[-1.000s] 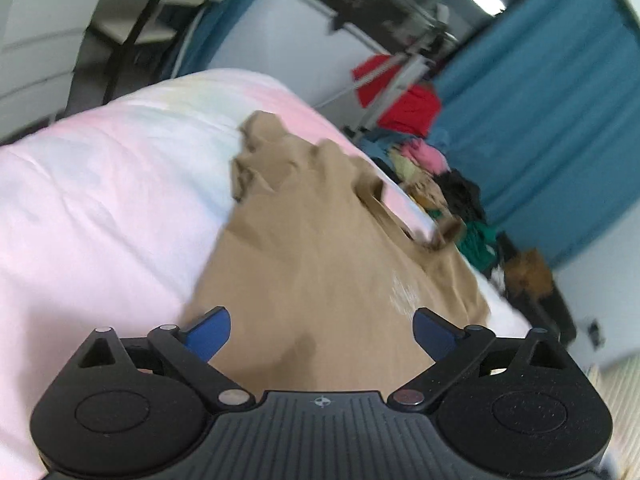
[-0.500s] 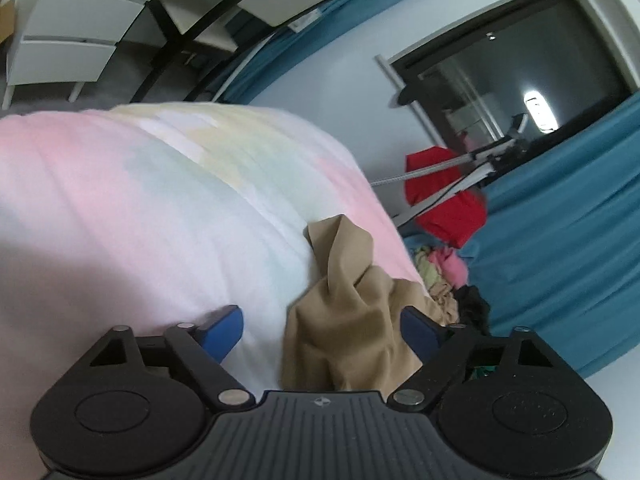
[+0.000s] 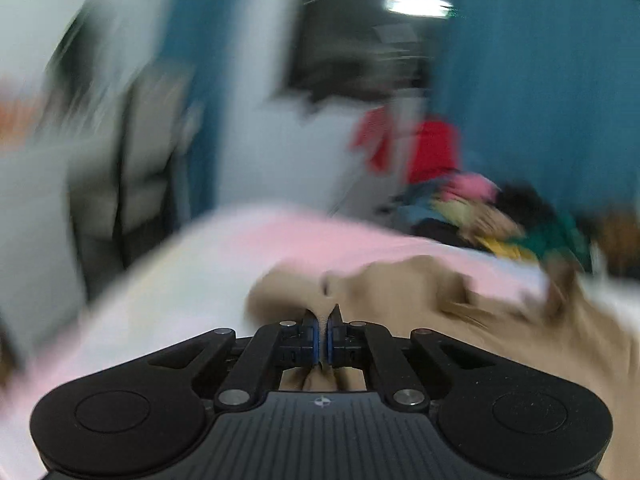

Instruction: Fold clothes

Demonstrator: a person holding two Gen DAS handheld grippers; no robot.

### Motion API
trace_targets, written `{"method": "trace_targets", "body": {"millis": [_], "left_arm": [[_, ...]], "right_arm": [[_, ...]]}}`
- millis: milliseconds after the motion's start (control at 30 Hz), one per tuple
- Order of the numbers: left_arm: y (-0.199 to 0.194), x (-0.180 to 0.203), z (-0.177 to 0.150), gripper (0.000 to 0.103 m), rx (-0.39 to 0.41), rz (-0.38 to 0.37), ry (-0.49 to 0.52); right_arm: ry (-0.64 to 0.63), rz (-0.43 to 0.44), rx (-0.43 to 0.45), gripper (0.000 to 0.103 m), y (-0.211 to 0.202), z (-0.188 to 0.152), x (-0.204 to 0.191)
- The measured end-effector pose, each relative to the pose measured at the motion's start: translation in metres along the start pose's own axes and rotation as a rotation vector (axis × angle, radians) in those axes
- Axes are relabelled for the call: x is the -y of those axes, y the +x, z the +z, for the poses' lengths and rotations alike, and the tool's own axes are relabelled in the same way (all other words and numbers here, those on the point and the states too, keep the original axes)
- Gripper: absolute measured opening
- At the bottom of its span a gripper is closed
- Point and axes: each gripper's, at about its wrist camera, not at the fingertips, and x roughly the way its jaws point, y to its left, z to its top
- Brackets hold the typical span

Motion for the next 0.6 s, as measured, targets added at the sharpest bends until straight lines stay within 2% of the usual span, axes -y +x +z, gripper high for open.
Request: {"method": "trace_targets", "body": {"millis": [33,100,133,233,367,467,600], "left_arm": [[-0.011,0.025,0.003,0.004,0.029,-0.038,0.116],[-0.026,0.069,-0.002,0.004,0.006,-0.186,0.259],[-0.031,0.088,-0.006,0.005,-0.017,-0.251,0.311],[-0.040,0.125,-0.027,0.017,-0.063,-0.359,0.390],[-0.044,0.119,-0.033,0.046,-0.075,-0.441,0.291],[-0.041,0.101,-0.022,0.051,-0.035,-0.458,0.155],[-0.039,0.052,-0.007,0.056,0.033,-0.391,-0.095]], "right_arm": [[0.005,0.000,0.006,0.092,-0.002,0.001,0.001],[0.015,-0.001,0.018,0.092,-0.007,0.003,0.003],[0.018,-0.005,0.026,0.092,-0.009,0.004,0.005],[0.033,-0.015,0.044,0.092,-0.014,0.006,0.011],[0.062,-0.032,0.061,0.092,-0.018,0.008,0.020],[0.091,-0.025,0.055,0.092,-0.019,0.009,0.027],[0.092,-0.016,0.042,0.092,-0.012,0.008,0.028]]}}
